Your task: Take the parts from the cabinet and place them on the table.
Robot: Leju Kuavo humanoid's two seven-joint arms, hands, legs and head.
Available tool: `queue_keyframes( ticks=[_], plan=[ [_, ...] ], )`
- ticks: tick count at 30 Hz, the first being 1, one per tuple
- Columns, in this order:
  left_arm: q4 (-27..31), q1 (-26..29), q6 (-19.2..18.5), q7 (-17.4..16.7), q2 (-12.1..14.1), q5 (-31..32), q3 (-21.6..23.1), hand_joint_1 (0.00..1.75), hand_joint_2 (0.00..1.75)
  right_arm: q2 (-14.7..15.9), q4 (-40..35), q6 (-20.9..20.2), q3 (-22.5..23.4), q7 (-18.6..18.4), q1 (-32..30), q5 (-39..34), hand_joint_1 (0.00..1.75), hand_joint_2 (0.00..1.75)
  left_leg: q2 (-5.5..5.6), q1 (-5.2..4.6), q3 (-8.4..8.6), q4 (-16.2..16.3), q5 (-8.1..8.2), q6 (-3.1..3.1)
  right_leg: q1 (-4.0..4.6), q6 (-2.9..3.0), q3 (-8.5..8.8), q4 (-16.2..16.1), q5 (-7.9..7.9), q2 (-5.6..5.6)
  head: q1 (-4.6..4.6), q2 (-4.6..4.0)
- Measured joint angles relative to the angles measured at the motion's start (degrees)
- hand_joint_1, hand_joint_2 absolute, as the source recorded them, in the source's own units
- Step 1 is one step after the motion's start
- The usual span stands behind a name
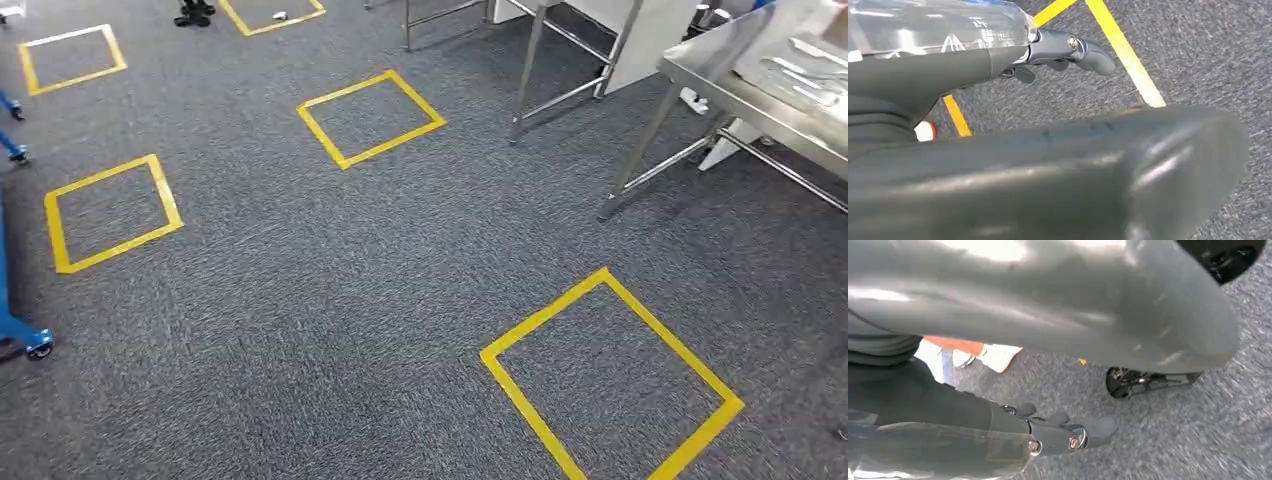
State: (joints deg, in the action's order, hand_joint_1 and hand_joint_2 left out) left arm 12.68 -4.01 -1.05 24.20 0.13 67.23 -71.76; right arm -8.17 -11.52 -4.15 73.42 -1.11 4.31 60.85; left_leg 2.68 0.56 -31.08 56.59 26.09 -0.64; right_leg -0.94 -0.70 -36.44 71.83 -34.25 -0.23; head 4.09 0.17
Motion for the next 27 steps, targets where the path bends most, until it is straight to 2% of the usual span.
queue_keyframes(
  ticks=[1, 2, 3, 4, 5, 7, 8, 9, 10, 12, 13, 14, 15, 16, 17, 18, 19, 21, 22, 23, 24, 25, 26, 27],
  plan=[
    [0.0, -0.03, -0.04, 0.0, 0.0, 0.02, 0.17, 0.0, 0.0, 0.0, 0.0, 0.0, 0.02, 0.02, 0.01, -0.13, 0.0, 0.0, 0.65, 0.09, 0.03, 0.25, 0.12, 0.18, -0.2, -0.03, 1.99, -4.54, 2.75, 0.23, 0.0, 0.0],
    [0.0, -0.08, -0.13, 0.0, 0.0, 0.09, 0.33, 0.0, 0.0, 0.0, 0.0, -0.02, 0.04, 0.07, 0.01, -0.2, 0.0, 0.0, 1.28, 0.19, 0.04, 0.54, 0.31, 0.48, -0.47, -0.06, 4.18, -9.46, 5.25, 1.13, 0.0, 0.0],
    [0.0, -0.14, -0.18, 0.0, 0.0, 0.31, 0.55, 0.0, 0.0, 0.0, 0.02, -0.04, 0.11, 0.09, -0.12, -0.33, 0.0, 0.0, 1.79, 0.18, -0.3, 0.87, 0.48, 0.86, -0.8, -0.01, 5.32, -11.97, 5.05, 3.7, 0.0, 0.0],
    [0.0, -0.34, -0.2, 0.0, 0.04, 0.41, 0.76, 0.0, 0.0, -0.02, 0.04, -0.07, 0.24, 0.17, -0.07, -0.46, 0.0, 0.0, 2.45, -0.01, -0.72, 1.52, 0.66, 1.38, -0.51, 0.17, 5.21, -12.5, 5.02, 3.95, 0.02, 0.0],
    [0.0, -0.43, -0.2, 0.04, 0.04, 0.5, 0.94, 0.0, 0.0, -0.02, 0.04, -0.04, 0.39, 0.22, 0.01, -0.59, 0.0, 0.0, 2.83, 0.04, -0.89, 1.4, 0.43, 1.79, -0.46, 0.37, 5.07, -12.38, 5.06, 3.35, 0.0, 0.0],
    [0.0, -0.23, -0.22, 0.04, 0.04, 0.81, 1.09, 0.0, 0.0, -0.02, 0.04, 0.07, 0.88, 0.22, 0.23, -0.98, 0.0, 0.0, 3.7, 0.4, -1.06, 0.98, 0.16, 2.61, -0.1, 1.22, 5.16, -12.44, 5.16, 2.48, 0.0, 0.0],
    [0.0, -0.16, -0.2, 0.04, 0.04, 0.87, 1.14, 0.0, 0.0, -0.09, 0.02, 0.04, 1.03, 0.22, 0.24, -1.22, 0.0, 0.0, 3.29, 0.49, -1.13, 1.28, 0.5, 2.82, -0.47, 1.84, 5.31, -12.95, 5.51, 1.76, 0.0, 0.0],
    [0.0, -0.21, -0.17, 0.07, 0.0, 0.87, 1.18, 0.0, 0.0, -0.09, 0.02, 0.07, 1.16, 0.22, 0.17, -1.42, 0.0, 0.0, 0.27, 0.35, -1.81, 3.06, 1.68, 2.93, -0.32, 2.24, 5.4, -13.11, 5.52, 1.21, 0.02, 0.0],
    [0.0, -0.47, -0.15, 0.07, 0.0, 0.85, 1.25, 0.0, 0.0, -0.09, 0.02, 0.07, 1.33, 0.22, 0.12, -1.44, 0.0, 0.0, -1.21, 0.38, -3.47, 6.49, 3.78, 3.1, -0.18, 2.63, 5.34, -13.11, 5.46, 0.55, 0.02, 0.0],
    [0.0, -0.83, -0.13, 0.0, -0.02, 0.77, 1.27, 0.0, 0.0, -0.09, 0.02, 0.07, 1.49, 0.22, -0.09, -1.38, 0.0, 0.0, -1.96, 0.41, -7.89, 15.91, 8.12, 3.42, 0.22, 2.86, 5.28, -13.1, 5.34, -0.96, 0.02, 0.0],
    [0.0, -0.82, -0.13, -0.02, -0.07, 0.72, 1.27, 0.0, 0.0, -0.09, 0.02, 0.13, 1.51, 0.22, -0.11, -1.35, 0.0, 0.0, -2.04, 0.41, -9.29, 19.05, 8.97, 3.48, 0.37, 2.96, 5.28, -13.09, 5.29, -1.6, 0.02, 0.0],
    [0.0, -0.66, -0.13, -0.11, -0.07, 0.68, 1.29, 0.0, 0.0, -0.07, 0.02, 0.17, 1.53, 0.22, -0.09, -1.31, 0.0, 0.0, -2.1, 0.41, -9.36, 19.41, 8.37, 3.37, 0.53, 3.0, 5.34, -13.09, 5.26, -2.19, 0.02, 0.0],
    [0.0, -0.54, -0.11, -0.18, -0.07, 0.59, 1.27, 0.0, 0.0, -0.07, 0.02, 0.17, 1.53, 0.22, -0.06, -0.92, 0.0, 0.0, -2.2, 0.39, -8.13, 17.08, 6.71, 3.17, 0.67, 3.06, 5.41, -13.09, 5.21, -2.73, 0.02, 0.0],
    [0.0, -0.52, -0.04, -0.19, -0.07, 0.53, 1.27, 0.0, 0.0, -0.07, 0.02, 0.13, 1.53, 0.22, -0.01, -0.14, 0.0, 0.0, -2.48, 0.31, -5.71, 12.42, 4.31, 2.82, 0.84, 3.02, 5.53, -13.09, 5.15, -3.27, 0.02, 0.0],
    [0.0, -0.57, 0.04, -0.2, -0.07, 0.5, 1.27, 0.0, 0.0, -0.05, 0.02, 0.07, 1.47, 0.2, 0.03, 0.73, 0.0, 0.0, -3.31, 0.1, -2.72, 6.81, 1.89, 2.28, 0.94, 3.02, 5.68, -13.09, 5.04, -3.83, 0.02, 0.0],
    [0.0, -0.67, 0.07, -0.2, -0.07, 0.41, 1.27, 0.0, 0.0, -0.02, 0.02, 0.02, 1.24, 0.06, 0.01, 1.86, 0.0, 0.0, -5.84, -0.45, -0.37, 2.28, 0.99, 1.56, 1.02, 2.94, 5.84, -13.09, 4.95, -4.32, 0.02, 0.0],
    [0.0, -0.87, 0.13, -0.24, -0.04, 0.35, 1.27, 0.0, 0.0, 0.0, 0.02, 0.0, 0.7, -0.35, 0.01, 3.55, 0.0, 0.0, -6.9, -0.96, -0.29, 1.53, 1.43, 1.3, 1.38, 2.63, 5.82, -12.97, 4.78, -4.81, 0.02, 0.0],
    [0.0, -0.9, 0.24, -0.35, -0.07, 0.35, 1.27, 0.0, 0.0, 0.37, 0.02, -0.06, -1.81, -2.16, 0.01, 9.77, 0.0, 0.0, -5.62, -1.18, -0.59, 1.48, 1.2, 0.99, 1.13, 2.09, 5.89, -13.06, 4.75, -5.63, 0.02, 0.0],
    [0.0, -0.77, 0.28, -0.44, 0.0, 0.35, 1.27, 0.0, 0.0, 0.46, 0.02, -0.2, -3.37, -3.04, 0.09, 12.71, 0.0, 0.0, -5.03, -1.28, -0.64, 1.36, 1.13, 0.68, 1.06, 1.85, 6.1, -13.31, 4.84, -6.13, 0.02, 0.0],
    [0.0, -0.72, 0.37, -0.59, 0.0, 0.37, 1.27, 0.0, 0.0, 0.61, 0.02, -0.55, -5.28, -3.89, 0.26, 15.35, 0.0, 0.0, -4.4, -0.96, -0.26, 0.3, 0.64, 0.21, 1.24, 1.41, 6.57, -13.52, 4.76, -6.61, 0.02, 0.0],
    [-0.02, -0.63, 0.44, -0.74, -0.11, 0.42, 1.27, 0.0, 0.0, 1.01, 0.02, -0.77, -7.39, -4.61, 0.11, 17.25, 0.0, 0.0, -3.95, -0.63, 0.58, -0.55, 0.0, 0.07, 0.92, 1.02, 6.55, -12.81, 3.97, -4.46, 0.0, 0.0],
    [-0.02, -0.78, 0.57, -0.85, -0.15, 0.44, 1.29, 0.0, 0.0, 1.11, 0.04, -0.96, -8.55, -4.83, -0.08, 17.64, 0.0, 0.0, -3.44, -0.52, 0.58, -0.76, -0.22, -0.19, 0.87, 0.91, 5.29, -10.33, 2.04, -2.17, 0.02, 0.0],
    [-0.02, -1.03, 0.63, -0.9, -0.17, 0.46, 1.29, 0.0, 0.0, 1.14, 0.04, -1.03, -9.56, -4.94, -0.13, 17.68, 0.0, 0.0, -2.95, -0.44, 0.37, -0.75, -0.4, -0.33, 0.71, 0.78, 3.3, -6.24, -0.26, -0.81, 0.0, 0.0],
    [-0.02, -1.18, 0.66, -0.9, -0.31, 0.59, 1.31, 0.0, 0.0, 1.16, 0.04, -1.01, -10.23, -5.12, -0.24, 17.7, 0.0, 0.0, -2.48, -0.44, 0.29, -0.73, -0.41, -0.35, 0.59, 0.66, 1.12, -1.65, -2.29, -0.25, 0.0, 0.0]
  ],
)
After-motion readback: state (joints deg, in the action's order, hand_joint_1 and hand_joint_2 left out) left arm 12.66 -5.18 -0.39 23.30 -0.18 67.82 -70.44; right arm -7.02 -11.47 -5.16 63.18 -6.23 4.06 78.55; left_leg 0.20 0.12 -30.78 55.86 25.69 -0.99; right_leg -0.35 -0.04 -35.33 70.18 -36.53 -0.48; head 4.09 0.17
